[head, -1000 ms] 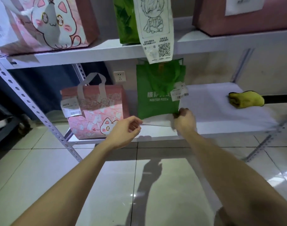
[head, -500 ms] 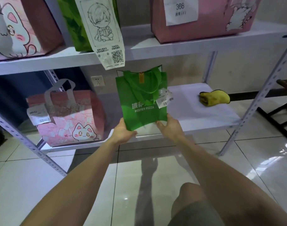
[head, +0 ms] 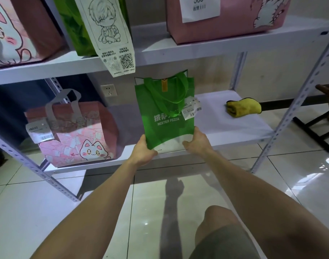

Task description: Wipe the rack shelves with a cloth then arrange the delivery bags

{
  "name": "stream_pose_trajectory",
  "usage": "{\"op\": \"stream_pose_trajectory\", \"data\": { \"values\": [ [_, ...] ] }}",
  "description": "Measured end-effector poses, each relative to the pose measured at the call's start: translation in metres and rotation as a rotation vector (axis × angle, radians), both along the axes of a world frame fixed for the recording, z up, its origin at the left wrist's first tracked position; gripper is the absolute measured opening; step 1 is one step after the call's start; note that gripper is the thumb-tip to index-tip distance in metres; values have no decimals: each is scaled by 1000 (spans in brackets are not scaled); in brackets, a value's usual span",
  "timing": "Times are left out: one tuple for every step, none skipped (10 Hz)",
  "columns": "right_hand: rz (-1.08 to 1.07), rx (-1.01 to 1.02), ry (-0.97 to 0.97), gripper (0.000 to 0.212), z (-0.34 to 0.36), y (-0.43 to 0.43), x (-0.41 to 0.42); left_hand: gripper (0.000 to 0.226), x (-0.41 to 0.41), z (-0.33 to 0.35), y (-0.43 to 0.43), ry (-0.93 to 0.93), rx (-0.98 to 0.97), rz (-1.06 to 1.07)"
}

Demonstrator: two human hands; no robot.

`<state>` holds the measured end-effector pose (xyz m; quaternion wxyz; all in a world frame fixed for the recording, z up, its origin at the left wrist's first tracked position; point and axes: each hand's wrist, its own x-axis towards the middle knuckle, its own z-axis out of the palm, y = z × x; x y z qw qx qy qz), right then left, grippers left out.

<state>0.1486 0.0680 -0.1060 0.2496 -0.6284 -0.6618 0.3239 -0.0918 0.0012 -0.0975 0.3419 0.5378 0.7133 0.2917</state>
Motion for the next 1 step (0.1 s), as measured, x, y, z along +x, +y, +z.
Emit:
{"op": "stream_pose_trajectory", "data": {
  "values": [
    [-14, -24, 24, 61, 5, -2, 2, 78, 3, 2, -5, -36, 15, 28]
  ]
}}
